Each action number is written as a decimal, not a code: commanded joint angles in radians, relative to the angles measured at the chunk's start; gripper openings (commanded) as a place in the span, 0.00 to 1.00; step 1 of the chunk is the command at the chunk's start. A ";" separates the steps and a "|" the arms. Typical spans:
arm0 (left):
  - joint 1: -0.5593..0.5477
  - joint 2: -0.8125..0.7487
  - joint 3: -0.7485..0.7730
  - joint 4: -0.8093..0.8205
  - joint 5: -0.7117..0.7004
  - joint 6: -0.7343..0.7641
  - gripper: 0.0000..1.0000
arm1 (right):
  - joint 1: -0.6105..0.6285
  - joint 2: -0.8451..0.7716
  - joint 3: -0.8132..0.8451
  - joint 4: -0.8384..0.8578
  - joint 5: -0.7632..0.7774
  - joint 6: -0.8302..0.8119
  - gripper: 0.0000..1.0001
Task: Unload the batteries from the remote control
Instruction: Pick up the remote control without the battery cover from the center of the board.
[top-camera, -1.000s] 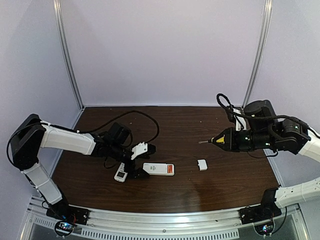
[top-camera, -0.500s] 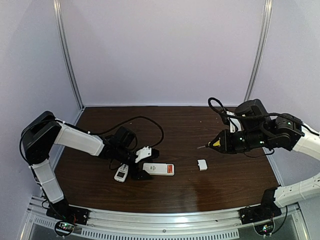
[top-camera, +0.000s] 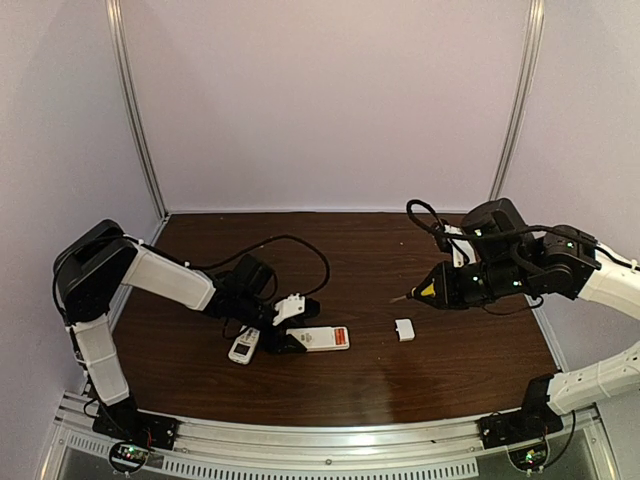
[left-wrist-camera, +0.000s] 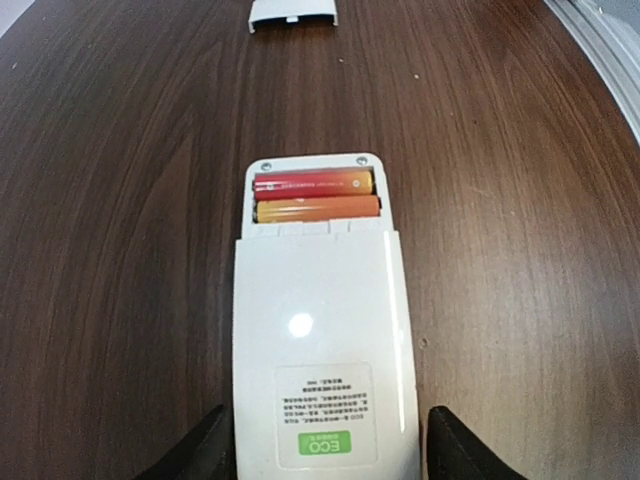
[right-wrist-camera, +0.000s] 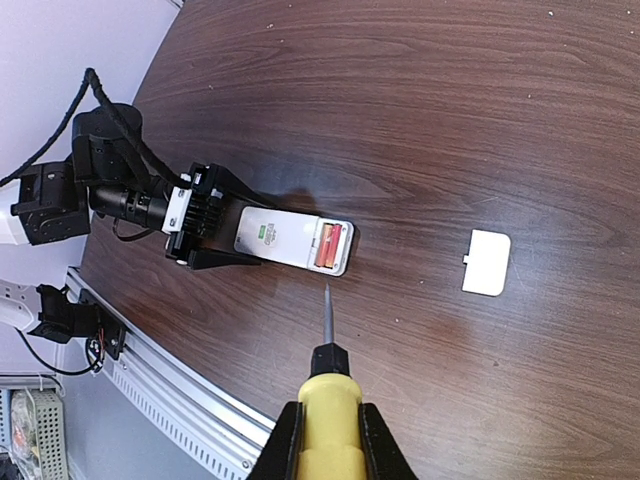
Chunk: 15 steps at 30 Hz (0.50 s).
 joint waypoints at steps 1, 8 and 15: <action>0.006 0.014 -0.016 0.037 0.053 0.007 0.52 | -0.004 -0.014 0.012 -0.018 0.001 -0.012 0.00; -0.017 -0.017 -0.012 0.010 0.066 -0.019 0.31 | -0.004 -0.037 0.002 -0.033 0.010 -0.013 0.00; -0.120 -0.082 -0.028 -0.006 0.085 -0.038 0.31 | -0.005 -0.093 -0.025 -0.033 0.025 -0.036 0.00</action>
